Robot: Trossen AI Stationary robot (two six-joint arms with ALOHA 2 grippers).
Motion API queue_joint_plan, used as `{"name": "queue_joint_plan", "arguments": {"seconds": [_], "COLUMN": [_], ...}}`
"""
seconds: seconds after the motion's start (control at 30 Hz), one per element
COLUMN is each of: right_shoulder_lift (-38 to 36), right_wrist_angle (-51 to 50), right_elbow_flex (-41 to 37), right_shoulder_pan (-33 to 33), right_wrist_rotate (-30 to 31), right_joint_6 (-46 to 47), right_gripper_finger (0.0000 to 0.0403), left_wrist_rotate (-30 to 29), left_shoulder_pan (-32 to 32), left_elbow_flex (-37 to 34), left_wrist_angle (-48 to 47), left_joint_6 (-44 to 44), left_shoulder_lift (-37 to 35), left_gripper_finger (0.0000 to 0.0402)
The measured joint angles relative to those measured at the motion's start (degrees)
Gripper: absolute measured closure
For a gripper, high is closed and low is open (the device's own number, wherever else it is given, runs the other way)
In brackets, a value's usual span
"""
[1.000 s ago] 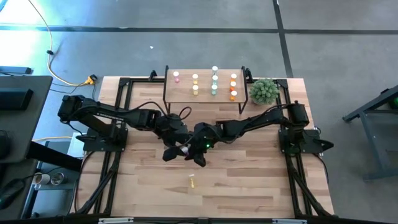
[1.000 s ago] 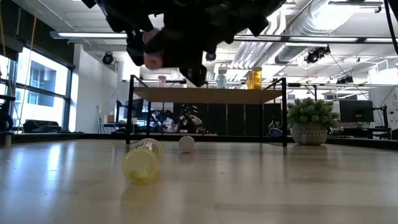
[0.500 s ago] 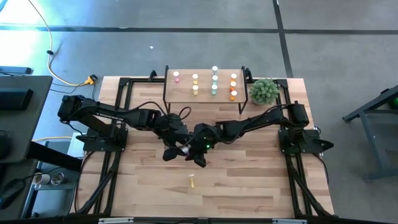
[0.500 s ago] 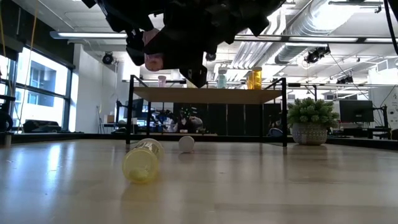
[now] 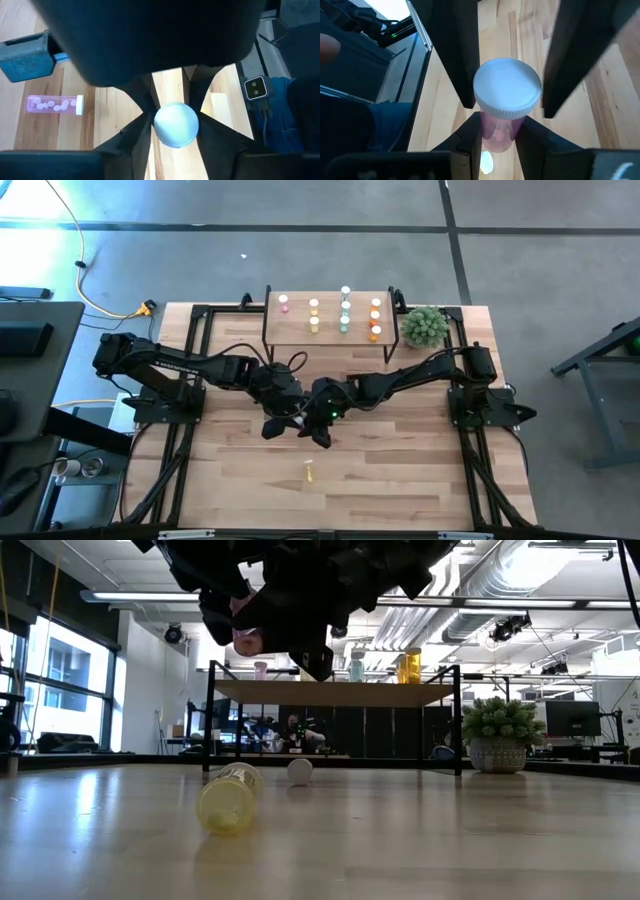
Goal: Pick and place medicine bottles onto shelf by color
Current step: Put the right pink pill bottle aligned with the other pink pill bottle on the shelf
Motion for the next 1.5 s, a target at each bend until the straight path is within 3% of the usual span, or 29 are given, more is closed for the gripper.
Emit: {"name": "queue_joint_plan", "arguments": {"seconds": [0.2,0.5,0.7,0.93,1.5], "right_shoulder_lift": [0.0,0.0,0.0,-1.5,-5.4], "right_wrist_angle": [0.0,0.0,-0.4,-5.9,-13.1], "right_elbow_flex": [0.0,0.0,0.0,0.0,0.0], "right_shoulder_pan": [0.0,0.0,0.0,-1.0,-1.0], "right_wrist_rotate": [0.0,0.4,2.3,1.4,3.7], "right_joint_6": [-0.2,-1.7,-2.8,-1.5,-2.3], "right_gripper_finger": [0.0320,0.0318,0.0270,0.0227,0.0224], "left_wrist_rotate": [0.0,0.0,-0.1,-4.8,-11.7], "left_shoulder_pan": [0.0,0.0,0.0,0.0,-0.3], "left_elbow_flex": [0.0,0.0,0.0,0.0,0.0], "left_wrist_angle": [0.0,0.0,-0.4,-2.7,-4.7], "left_joint_6": [0.3,0.3,-0.1,-0.2,-4.7], "left_shoulder_lift": [0.0,0.0,0.0,0.1,0.0], "left_gripper_finger": [0.0291,0.0284,0.0289,0.0289,0.0287]}}
